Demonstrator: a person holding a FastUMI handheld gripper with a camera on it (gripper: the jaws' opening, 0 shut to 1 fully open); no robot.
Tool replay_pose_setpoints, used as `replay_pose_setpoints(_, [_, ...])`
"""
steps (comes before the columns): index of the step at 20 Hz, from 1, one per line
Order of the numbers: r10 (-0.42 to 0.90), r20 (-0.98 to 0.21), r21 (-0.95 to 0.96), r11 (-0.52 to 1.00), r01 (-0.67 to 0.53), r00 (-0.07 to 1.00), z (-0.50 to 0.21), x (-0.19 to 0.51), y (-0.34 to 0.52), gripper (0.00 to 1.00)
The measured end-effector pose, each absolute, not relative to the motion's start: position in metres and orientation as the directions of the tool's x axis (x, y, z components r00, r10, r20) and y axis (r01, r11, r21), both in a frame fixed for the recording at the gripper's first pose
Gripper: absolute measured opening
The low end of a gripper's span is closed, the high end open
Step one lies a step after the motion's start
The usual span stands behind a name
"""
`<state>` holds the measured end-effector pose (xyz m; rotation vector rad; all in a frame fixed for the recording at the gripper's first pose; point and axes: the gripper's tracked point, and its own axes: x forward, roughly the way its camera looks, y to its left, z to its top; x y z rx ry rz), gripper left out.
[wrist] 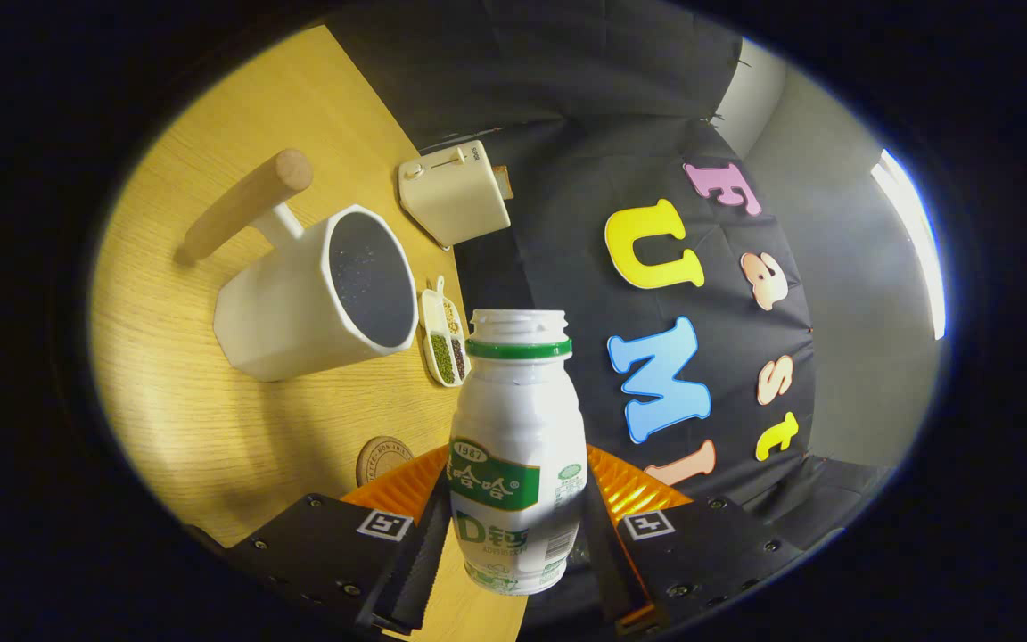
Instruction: Take the bottle from table, then pour the juice into the cup, finally place the bottle on the coaster
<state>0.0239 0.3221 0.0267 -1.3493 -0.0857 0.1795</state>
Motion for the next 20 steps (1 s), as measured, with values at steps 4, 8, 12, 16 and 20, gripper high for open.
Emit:
replay_pose_setpoints(4, [0.181,-0.021,-0.984,0.170,-0.052,0.983,0.0308,0.0221,0.3255,0.71])
replay_pose_setpoints(8, [0.182,-0.018,-0.987,0.151,-0.046,0.983,0.0326,0.0217,0.3269,0.71])
replay_pose_setpoints(12, [0.189,-0.004,-0.991,0.127,-0.028,0.982,0.0348,0.0195,0.3302,0.71])
replay_pose_setpoints(16, [0.188,0.000,-0.994,0.107,-0.020,0.982,0.0375,0.0214,0.3317,0.71])
replay_pose_setpoints(20, [0.181,-0.009,-0.996,0.084,-0.024,0.983,0.0374,0.0208,0.3307,0.71])
